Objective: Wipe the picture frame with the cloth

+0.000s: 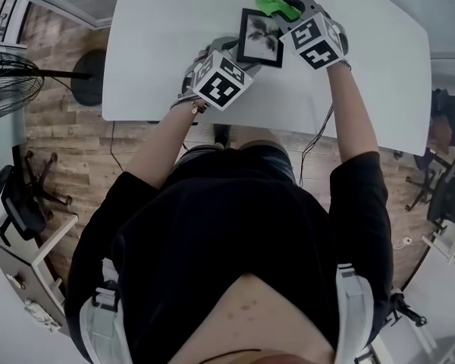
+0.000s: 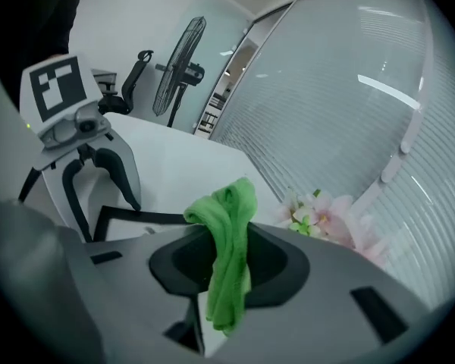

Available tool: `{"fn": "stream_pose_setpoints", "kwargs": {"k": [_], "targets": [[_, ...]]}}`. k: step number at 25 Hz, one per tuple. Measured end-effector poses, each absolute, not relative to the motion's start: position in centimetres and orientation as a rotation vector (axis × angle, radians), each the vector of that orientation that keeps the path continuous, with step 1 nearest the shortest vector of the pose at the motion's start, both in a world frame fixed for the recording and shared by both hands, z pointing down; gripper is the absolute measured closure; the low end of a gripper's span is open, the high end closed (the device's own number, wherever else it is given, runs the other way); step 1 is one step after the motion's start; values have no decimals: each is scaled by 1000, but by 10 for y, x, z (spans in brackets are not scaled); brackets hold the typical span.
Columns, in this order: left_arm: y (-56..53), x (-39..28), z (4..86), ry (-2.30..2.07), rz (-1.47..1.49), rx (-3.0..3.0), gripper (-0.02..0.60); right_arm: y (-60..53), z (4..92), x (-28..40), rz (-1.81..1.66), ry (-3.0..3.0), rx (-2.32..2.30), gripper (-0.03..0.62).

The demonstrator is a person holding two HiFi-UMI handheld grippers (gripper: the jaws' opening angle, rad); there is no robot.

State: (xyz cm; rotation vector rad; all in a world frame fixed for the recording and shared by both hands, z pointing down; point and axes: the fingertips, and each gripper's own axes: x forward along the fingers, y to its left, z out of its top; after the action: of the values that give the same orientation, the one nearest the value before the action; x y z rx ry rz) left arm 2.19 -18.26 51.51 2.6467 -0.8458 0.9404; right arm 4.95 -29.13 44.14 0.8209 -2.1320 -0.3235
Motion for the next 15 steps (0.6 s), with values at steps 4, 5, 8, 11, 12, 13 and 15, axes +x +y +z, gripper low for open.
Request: {"fn": "stream_pose_setpoints", "kwargs": {"k": [4, 5, 8, 11, 12, 13, 15], "targets": [[-182, 24, 516, -844, 948, 2643, 268, -302, 456, 50, -369, -2093, 794, 491], [-182, 24, 515, -846, 949, 2644, 267, -304, 459, 50, -385, -2081, 782, 491], [-184, 24, 514, -846, 947, 2645, 267, -309, 472, 48, -386, -2057, 753, 491], [-184, 22, 515, -844, 949, 2641, 267, -307, 486, 41, -386, -2035, 720, 493], [-184, 22, 515, -844, 949, 2640, 267, -306, 491, 39, -395, -2021, 704, 493], [-184, 21, 515, -844, 948, 2640, 268, -305, 497, 37, -407, -2005, 687, 493], [-183, 21, 515, -846, 947, 2640, 267, -302, 506, 35, -435, -1978, 656, 493]]}}
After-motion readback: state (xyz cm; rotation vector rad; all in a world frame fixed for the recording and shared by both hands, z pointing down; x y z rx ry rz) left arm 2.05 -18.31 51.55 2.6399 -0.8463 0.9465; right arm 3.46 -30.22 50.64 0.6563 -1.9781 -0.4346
